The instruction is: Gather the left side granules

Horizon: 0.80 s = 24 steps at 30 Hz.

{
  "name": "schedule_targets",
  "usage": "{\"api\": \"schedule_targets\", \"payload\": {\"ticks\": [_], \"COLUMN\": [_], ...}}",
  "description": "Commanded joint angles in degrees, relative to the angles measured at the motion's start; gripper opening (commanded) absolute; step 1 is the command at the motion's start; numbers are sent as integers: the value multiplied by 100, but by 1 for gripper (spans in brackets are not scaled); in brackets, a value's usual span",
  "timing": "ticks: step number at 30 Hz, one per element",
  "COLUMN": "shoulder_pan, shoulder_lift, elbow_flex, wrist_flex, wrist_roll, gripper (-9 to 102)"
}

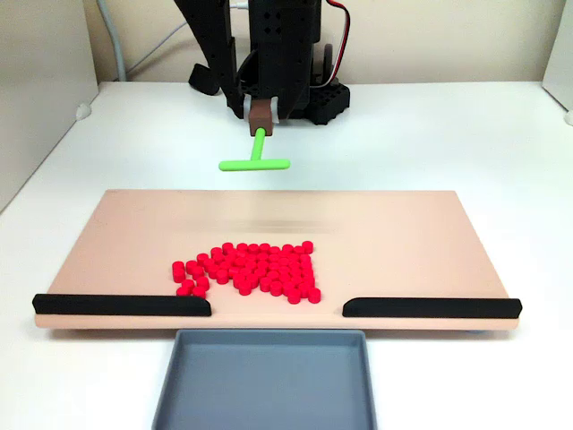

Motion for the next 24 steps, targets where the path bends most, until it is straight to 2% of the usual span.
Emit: {"api": "schedule_targets", "payload": {"ticks": [1, 24], "shoulder_pan": [0, -290], "shoulder_lift": [105, 308], "elbow_flex": [-149, -149], "wrist_flex": [26, 26], "wrist_roll": [70, 176], "gripper": [0, 0]}}
